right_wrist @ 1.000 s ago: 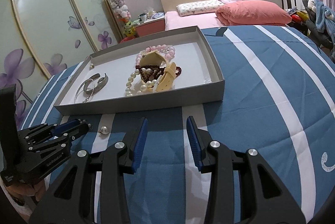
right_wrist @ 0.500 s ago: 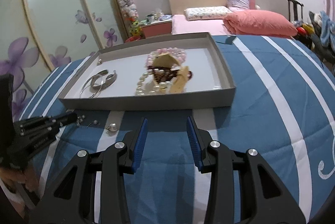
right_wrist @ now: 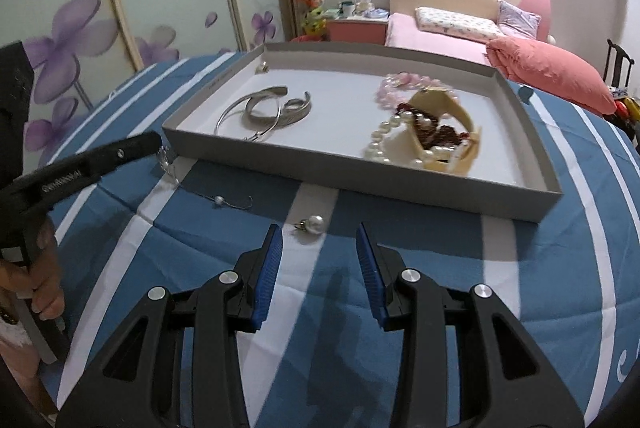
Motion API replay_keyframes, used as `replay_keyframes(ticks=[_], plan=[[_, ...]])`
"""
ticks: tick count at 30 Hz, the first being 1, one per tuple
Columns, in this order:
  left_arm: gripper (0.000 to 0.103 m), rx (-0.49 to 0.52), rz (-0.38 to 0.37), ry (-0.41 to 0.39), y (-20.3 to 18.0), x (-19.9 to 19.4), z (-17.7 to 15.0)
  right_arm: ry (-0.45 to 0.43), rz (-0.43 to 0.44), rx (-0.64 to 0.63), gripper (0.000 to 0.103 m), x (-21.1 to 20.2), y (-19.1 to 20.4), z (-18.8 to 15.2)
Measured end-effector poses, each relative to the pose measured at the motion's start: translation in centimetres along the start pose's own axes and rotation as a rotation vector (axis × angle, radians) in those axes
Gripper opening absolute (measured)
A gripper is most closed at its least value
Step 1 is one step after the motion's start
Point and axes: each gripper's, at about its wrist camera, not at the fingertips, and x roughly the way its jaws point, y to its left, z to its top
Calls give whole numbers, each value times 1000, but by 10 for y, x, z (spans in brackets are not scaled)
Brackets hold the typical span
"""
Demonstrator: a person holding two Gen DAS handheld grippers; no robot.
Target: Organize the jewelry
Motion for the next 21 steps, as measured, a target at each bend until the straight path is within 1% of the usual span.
replay_keyframes(ticks=[5, 7, 12, 21], plan=[[6, -36, -19, -31, 8, -5, 2, 36, -3, 2, 37, 11, 2, 4], [6, -50, -9, -42, 11, -8, 3, 39, -3, 5, 35, 13, 2, 6], [6, -83, 8, -19, 20, -3, 2, 57, -2, 15, 28, 17, 0, 6], [6, -75, 1, -23, 18, -3, 1, 62, 0, 17, 24, 17, -2, 7]])
